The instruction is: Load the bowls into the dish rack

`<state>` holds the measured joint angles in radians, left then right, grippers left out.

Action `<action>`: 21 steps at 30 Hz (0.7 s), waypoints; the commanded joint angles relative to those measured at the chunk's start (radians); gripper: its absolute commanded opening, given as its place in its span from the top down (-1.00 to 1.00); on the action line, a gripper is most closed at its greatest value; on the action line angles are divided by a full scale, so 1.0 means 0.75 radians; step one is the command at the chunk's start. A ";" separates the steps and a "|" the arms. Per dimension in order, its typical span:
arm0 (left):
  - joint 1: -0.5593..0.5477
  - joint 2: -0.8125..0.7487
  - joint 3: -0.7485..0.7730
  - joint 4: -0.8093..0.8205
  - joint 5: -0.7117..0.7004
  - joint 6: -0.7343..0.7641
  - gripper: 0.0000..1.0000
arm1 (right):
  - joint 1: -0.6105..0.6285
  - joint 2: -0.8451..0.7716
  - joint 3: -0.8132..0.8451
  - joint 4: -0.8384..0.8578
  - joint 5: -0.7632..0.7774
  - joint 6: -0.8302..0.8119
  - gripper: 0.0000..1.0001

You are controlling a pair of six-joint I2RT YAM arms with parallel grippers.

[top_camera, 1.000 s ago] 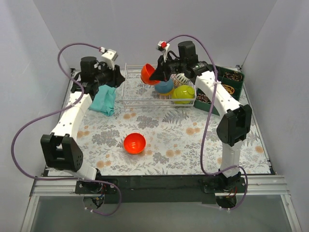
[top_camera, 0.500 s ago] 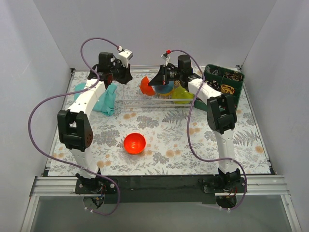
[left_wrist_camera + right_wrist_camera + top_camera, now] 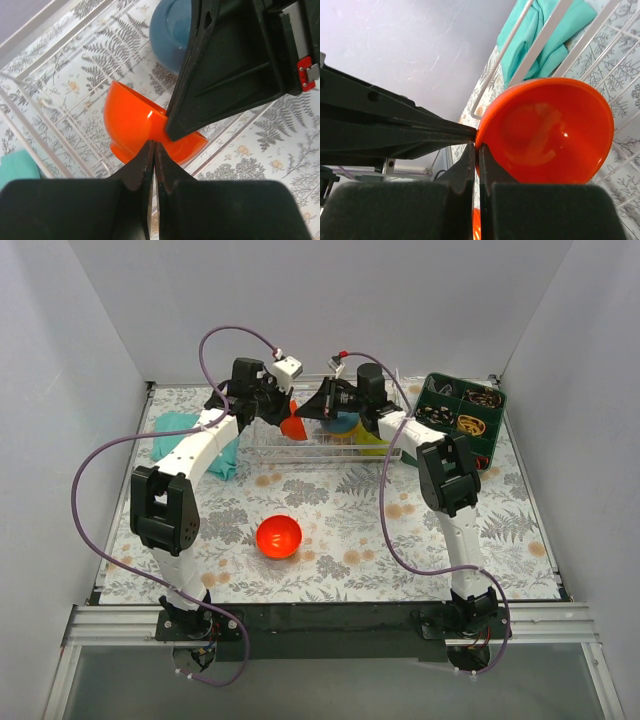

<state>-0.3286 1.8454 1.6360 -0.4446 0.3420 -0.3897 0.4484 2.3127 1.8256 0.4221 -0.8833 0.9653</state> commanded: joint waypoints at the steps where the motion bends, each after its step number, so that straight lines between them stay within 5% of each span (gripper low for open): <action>1: 0.011 -0.053 -0.081 0.004 -0.155 0.063 1.00 | 0.048 0.058 0.096 0.096 0.083 0.128 0.97; 21: 0.011 -0.023 -0.099 -0.025 -0.315 0.092 1.00 | -0.013 0.066 -0.051 0.030 0.067 0.118 0.97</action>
<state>-0.3202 1.8355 1.5322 -0.4492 0.1165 -0.3218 0.4706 2.3939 1.8351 0.4755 -0.8253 1.0740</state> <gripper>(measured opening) 0.009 0.038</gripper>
